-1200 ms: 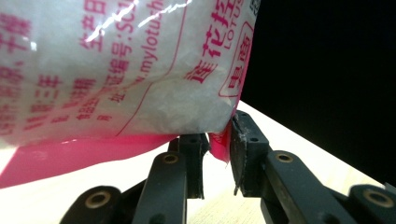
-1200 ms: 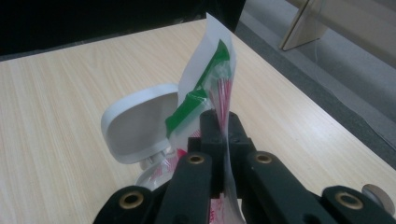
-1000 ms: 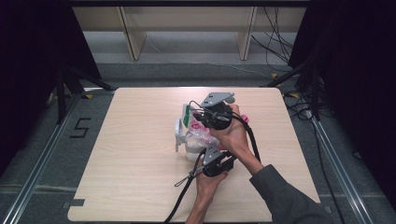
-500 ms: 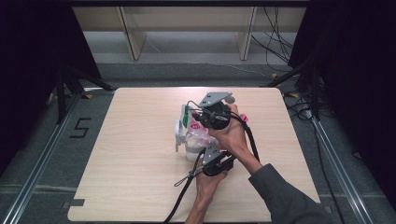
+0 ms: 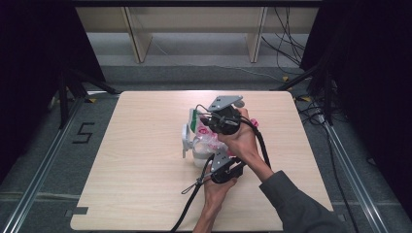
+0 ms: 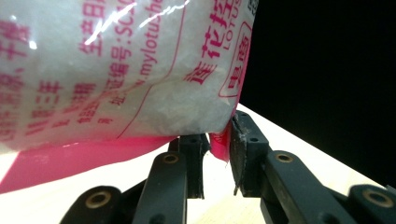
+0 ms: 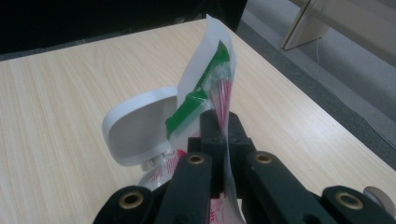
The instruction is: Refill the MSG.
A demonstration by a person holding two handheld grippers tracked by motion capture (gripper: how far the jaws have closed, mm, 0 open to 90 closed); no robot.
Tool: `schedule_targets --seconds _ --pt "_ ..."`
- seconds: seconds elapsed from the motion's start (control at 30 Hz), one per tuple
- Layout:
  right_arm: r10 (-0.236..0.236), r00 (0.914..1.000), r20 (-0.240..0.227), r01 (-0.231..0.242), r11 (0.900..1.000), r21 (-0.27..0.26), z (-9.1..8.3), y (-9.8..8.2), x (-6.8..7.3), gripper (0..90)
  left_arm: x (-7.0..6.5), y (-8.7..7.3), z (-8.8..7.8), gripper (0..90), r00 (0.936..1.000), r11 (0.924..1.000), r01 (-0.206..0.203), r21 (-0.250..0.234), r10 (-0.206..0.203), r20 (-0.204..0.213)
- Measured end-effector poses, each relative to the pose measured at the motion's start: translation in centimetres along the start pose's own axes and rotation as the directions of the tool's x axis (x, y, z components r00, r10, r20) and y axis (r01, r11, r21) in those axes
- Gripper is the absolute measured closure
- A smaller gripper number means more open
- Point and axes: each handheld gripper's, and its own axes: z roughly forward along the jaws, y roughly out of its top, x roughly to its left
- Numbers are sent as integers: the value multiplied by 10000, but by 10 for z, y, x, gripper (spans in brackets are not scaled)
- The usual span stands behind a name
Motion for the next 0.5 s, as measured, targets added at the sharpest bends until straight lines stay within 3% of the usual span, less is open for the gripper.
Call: schedule_targets --seconds 0.1,0.27,0.4,0.47,0.5 --pt "-193 9997 -148 193 9998 -35 -1 1 -1 900 1 1 0 755 10000 10000 -12 -5 12 46" --pt "-4 10000 6 4 10000 -7 -1 1 0 900 1 2 0 756 10000 10000 -20 -5 20 45" --pt "-271 9996 -102 272 9996 84 2 1 0 900 0 2 2 756 9999 10000 28 -43 -28 98" --pt "42 10000 -72 -43 10000 -74 1 1 0 900 1 2 1 756 10000 10000 -11 -53 11 88" --pt "-108 9999 -133 108 9999 -37 1 1 -1 900 1 2 1 756 9999 10000 -6 -42 7 101"
